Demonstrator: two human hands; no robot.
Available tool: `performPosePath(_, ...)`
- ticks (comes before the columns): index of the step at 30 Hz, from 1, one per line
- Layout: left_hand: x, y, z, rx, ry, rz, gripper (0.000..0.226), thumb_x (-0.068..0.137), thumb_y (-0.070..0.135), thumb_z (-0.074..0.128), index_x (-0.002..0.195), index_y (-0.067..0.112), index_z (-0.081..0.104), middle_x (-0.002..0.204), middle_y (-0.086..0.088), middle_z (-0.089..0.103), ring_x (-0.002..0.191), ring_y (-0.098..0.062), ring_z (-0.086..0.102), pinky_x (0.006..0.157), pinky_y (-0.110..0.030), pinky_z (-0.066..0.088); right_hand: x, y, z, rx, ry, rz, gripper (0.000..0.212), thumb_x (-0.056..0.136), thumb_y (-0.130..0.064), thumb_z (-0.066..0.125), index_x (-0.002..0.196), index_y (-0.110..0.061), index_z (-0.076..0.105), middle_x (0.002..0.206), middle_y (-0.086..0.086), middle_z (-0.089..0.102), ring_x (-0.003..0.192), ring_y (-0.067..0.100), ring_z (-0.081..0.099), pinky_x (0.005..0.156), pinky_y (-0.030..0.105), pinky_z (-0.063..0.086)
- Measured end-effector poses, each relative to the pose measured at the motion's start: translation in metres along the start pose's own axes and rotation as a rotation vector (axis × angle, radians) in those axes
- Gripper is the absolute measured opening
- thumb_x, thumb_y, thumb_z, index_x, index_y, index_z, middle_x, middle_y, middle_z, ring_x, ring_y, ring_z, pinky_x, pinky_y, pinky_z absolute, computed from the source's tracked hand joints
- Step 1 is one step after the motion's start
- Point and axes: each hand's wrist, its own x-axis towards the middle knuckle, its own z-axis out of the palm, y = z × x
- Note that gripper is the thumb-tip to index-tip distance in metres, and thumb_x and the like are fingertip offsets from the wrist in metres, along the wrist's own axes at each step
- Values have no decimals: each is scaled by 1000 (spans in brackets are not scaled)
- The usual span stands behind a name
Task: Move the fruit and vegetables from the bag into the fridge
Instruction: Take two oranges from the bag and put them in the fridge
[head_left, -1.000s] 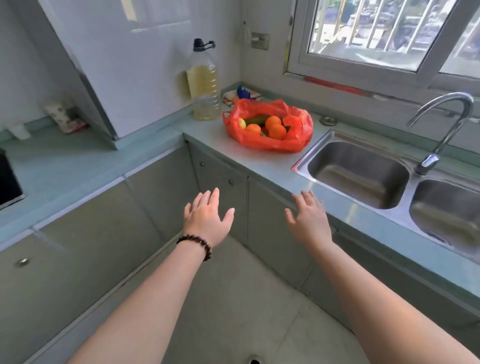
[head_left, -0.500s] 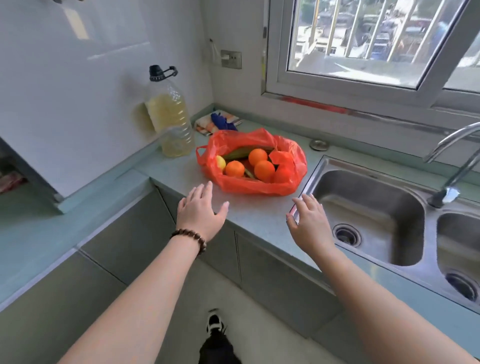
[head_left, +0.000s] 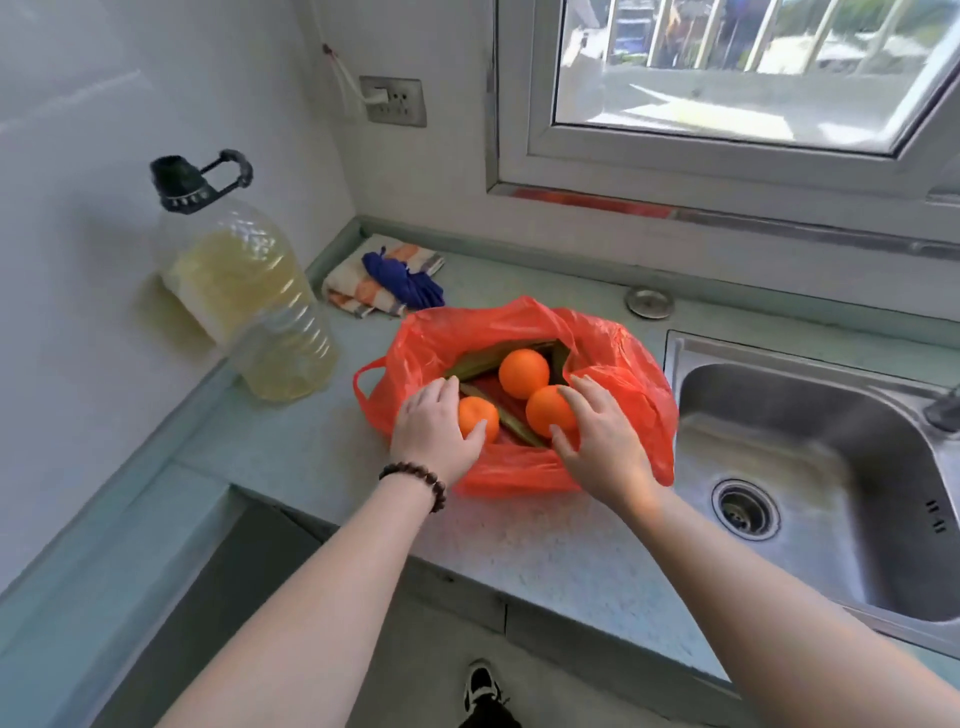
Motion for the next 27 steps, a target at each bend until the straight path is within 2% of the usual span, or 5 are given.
performPosePath(5, 32, -4, 28, 41, -116, 54, 81, 83, 58, 52, 145, 12, 30, 149, -7, 36, 139, -22, 29, 117, -37, 17, 31, 7, 29, -165, -87, -74, 59, 80, -25, 64, 134, -7, 47, 144, 16, 41, 137, 33, 32, 115, 41, 27)
performPosePath(9, 45, -7, 47, 141, -203, 60, 94, 78, 70, 48, 148, 13, 19, 153, -6, 29, 143, -21, 20, 119, -43, 3, 47, 11, 44, -250, -241, -34, 77, 82, -36, 63, 146, -17, 25, 157, 7, 14, 145, 25, 10, 118, 38, 17)
performPosePath(14, 50, -11, 58, 184, -264, 74, 95, 77, 69, 51, 147, 12, 22, 147, -5, 37, 137, -20, 31, 119, -43, -1, 54, 20, 51, -261, -283, 47, 79, 83, -26, 63, 148, -21, 18, 157, 5, 11, 144, 24, 9, 114, 37, 25)
performPosePath(20, 54, -12, 59, 88, -191, 104, 79, 77, 61, 60, 136, 14, 39, 131, -2, 50, 124, -20, 44, 117, -35, 16, 55, 27, 50, -183, -268, 79, 78, 81, -23, 65, 146, -21, 23, 152, 7, 23, 140, 26, 19, 108, 39, 34)
performPosePath(27, 75, 10, 17, -169, -14, 92, 79, 74, 51, 70, 135, 10, 40, 130, -6, 46, 120, -25, 42, 103, -34, 36, 64, 4, 13, 34, 57, 63, 78, 71, -30, 73, 139, -14, 40, 141, 14, 42, 131, 31, 36, 110, 38, 31)
